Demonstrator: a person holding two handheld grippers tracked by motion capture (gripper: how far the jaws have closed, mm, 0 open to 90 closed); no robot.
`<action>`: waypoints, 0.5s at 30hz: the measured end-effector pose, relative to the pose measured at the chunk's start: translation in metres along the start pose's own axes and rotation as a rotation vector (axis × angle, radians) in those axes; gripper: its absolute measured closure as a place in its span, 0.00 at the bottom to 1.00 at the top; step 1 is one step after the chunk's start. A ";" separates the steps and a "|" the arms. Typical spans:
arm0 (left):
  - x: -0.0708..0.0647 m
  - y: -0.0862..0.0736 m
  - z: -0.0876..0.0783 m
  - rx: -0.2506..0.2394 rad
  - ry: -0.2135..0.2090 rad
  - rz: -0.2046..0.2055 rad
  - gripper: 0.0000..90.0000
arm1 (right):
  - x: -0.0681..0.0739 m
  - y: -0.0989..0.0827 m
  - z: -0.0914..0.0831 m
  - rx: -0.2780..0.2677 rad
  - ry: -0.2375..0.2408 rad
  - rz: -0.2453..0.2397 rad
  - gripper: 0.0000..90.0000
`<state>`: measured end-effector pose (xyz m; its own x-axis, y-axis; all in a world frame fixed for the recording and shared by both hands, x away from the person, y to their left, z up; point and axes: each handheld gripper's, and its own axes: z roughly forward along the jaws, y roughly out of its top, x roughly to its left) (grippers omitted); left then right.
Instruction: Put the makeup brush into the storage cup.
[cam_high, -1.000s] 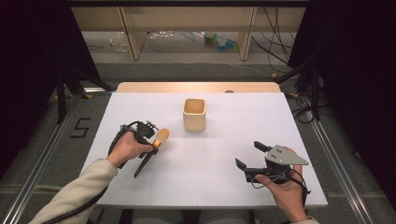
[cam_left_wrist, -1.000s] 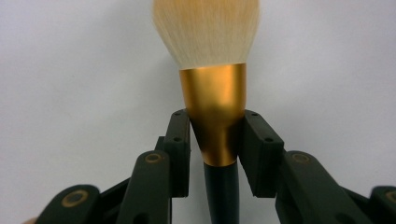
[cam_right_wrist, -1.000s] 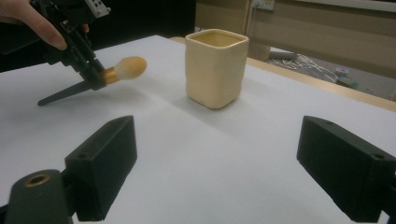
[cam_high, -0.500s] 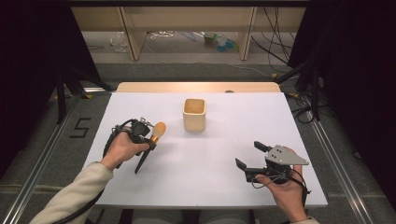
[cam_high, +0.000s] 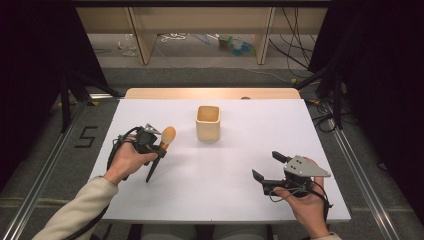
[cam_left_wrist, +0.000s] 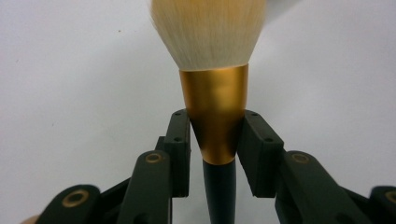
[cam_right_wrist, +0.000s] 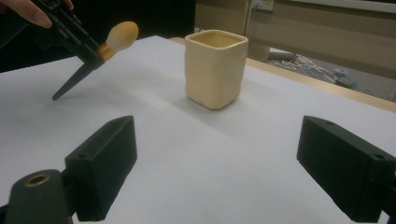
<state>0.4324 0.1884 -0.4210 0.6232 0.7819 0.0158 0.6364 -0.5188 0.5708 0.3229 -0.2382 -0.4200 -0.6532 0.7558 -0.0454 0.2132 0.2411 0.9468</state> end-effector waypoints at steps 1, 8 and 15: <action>0.000 0.000 0.000 -0.007 0.004 -0.002 0.73 | 0.000 0.000 0.000 0.000 -0.001 0.000 0.15; 0.001 -0.001 -0.002 -0.032 0.003 -0.014 0.73 | 0.000 0.000 0.000 0.000 -0.001 0.000 0.14; 0.002 -0.002 -0.006 -0.055 0.001 -0.028 0.73 | 0.000 0.000 0.000 0.001 -0.003 -0.001 0.14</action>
<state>0.4296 0.1929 -0.4171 0.6047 0.7965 0.0000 0.6280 -0.4767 0.6151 0.3229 -0.2382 -0.4200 -0.6515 0.7572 -0.0469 0.2133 0.2421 0.9465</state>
